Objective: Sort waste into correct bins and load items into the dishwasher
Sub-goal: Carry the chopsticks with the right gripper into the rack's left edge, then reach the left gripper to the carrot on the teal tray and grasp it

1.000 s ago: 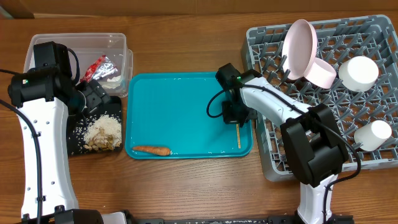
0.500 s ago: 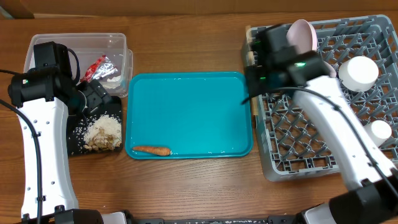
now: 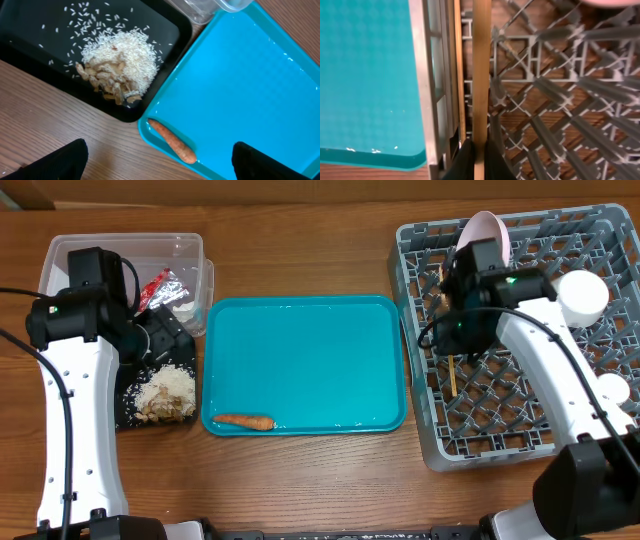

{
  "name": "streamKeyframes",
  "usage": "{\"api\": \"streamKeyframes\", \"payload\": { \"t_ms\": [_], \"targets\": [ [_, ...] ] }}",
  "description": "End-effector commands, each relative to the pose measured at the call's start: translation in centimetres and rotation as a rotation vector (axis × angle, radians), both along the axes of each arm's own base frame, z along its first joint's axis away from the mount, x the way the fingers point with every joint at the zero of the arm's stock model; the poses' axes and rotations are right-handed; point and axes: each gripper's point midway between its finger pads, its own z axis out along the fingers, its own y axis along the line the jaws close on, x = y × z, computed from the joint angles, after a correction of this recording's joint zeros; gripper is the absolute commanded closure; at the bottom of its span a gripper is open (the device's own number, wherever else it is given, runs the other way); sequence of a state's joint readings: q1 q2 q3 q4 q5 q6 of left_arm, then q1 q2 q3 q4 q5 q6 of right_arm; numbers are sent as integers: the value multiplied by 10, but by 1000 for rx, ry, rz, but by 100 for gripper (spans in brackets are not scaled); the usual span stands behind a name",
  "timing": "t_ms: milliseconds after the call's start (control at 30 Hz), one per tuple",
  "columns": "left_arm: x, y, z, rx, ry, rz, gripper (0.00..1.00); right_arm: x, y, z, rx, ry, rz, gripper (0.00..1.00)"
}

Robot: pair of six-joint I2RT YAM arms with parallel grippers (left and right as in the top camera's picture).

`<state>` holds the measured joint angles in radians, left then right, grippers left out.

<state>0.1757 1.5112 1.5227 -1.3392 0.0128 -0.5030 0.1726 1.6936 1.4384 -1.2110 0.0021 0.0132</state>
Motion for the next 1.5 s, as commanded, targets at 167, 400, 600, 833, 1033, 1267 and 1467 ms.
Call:
{"api": "streamKeyframes", "payload": {
  "t_ms": [167, 400, 600, 833, 1033, 1267, 1467],
  "targets": [
    [3, -15, -4, -21, 6, -24, 5, -7, 7, -10, 33, 31, 32, 95],
    [3, -25, -4, -22, 8, -47, 4, -9, 13, -10, 64, 38, 52, 69],
    [3, -38, -5, -43, 12, -84, 4, -10, 13, -9, 64, 40, 34, 67],
    [2, -63, -6, -76, 18, -116, 4, 10, -1, 26, 107, -123, -99, 66],
    [-6, -82, -23, -95, 62, -94, 3, 14, -35, 63, 127, -258, -206, 61],
    [-26, -120, -75, -234, 161, -6, 7, 4, -59, 62, 135, -221, -281, 60],
    [-38, -135, -119, -258, 186, 29, 12, 4, -58, 62, 138, -222, -281, 60]
  ]
}}
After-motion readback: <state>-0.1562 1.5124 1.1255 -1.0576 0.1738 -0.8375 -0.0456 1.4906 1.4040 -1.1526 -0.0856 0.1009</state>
